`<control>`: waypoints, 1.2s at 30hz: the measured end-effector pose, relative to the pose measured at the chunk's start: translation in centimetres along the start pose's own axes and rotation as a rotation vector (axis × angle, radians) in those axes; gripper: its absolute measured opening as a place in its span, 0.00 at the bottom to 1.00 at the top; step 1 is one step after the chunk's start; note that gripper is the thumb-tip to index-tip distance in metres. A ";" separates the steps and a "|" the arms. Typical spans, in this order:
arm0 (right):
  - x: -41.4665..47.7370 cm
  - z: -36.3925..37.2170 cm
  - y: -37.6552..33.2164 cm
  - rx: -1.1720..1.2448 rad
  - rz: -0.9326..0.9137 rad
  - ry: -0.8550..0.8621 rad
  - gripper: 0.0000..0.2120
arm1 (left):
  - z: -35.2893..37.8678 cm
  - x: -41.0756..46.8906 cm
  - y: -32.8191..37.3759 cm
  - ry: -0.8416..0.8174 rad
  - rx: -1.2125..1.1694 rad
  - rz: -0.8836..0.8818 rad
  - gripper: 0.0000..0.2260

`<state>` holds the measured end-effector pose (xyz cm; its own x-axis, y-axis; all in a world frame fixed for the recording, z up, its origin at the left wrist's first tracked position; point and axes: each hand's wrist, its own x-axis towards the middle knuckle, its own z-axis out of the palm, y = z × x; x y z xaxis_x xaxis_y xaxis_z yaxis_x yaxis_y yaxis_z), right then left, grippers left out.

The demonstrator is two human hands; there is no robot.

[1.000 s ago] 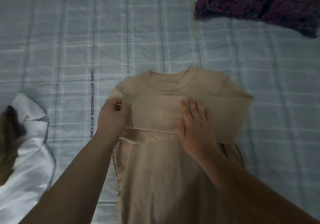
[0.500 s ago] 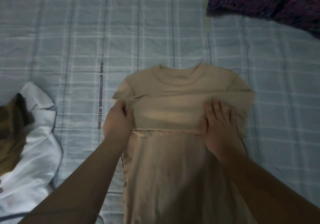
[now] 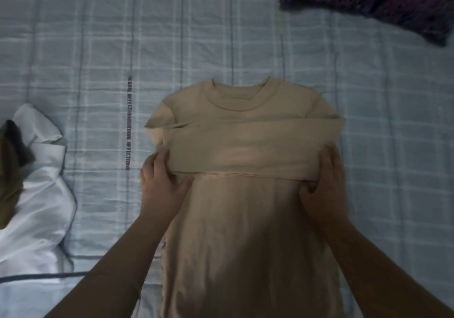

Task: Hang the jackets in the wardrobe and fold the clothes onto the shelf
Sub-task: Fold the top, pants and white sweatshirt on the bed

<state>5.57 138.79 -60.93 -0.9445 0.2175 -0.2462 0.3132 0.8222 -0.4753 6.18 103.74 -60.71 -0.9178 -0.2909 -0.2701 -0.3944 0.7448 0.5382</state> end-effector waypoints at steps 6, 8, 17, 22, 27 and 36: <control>0.3 -1.2 -1.6 0.356 0.320 0.159 0.33 | -1.0 -0.6 -0.4 0.022 -0.223 -0.202 0.37; 0.1 -1.9 -1.8 0.289 0.390 0.122 0.28 | -1.4 -0.2 -0.1 0.024 -0.204 -0.337 0.29; 0.2 -4.1 1.2 0.013 0.411 0.023 0.11 | -2.4 0.2 -1.8 -0.039 0.012 -0.335 0.08; -0.7 -3.8 1.0 -0.015 0.384 0.013 0.10 | -1.9 -1.3 -1.4 -0.036 0.003 -0.314 0.09; -2.5 -2.6 0.7 -0.057 0.359 -0.053 0.16 | -1.8 -4.1 -1.2 -0.034 0.012 -0.374 0.12; -4.9 -3.1 1.6 0.106 0.424 0.020 0.15 | -2.0 -6.7 -2.8 -0.030 0.019 -0.406 0.10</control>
<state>10.36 140.65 -57.86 -0.7313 0.5357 -0.4222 0.6815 0.5994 -0.4199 13.37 102.42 -58.82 -0.6856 -0.5461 -0.4814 -0.7236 0.5839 0.3681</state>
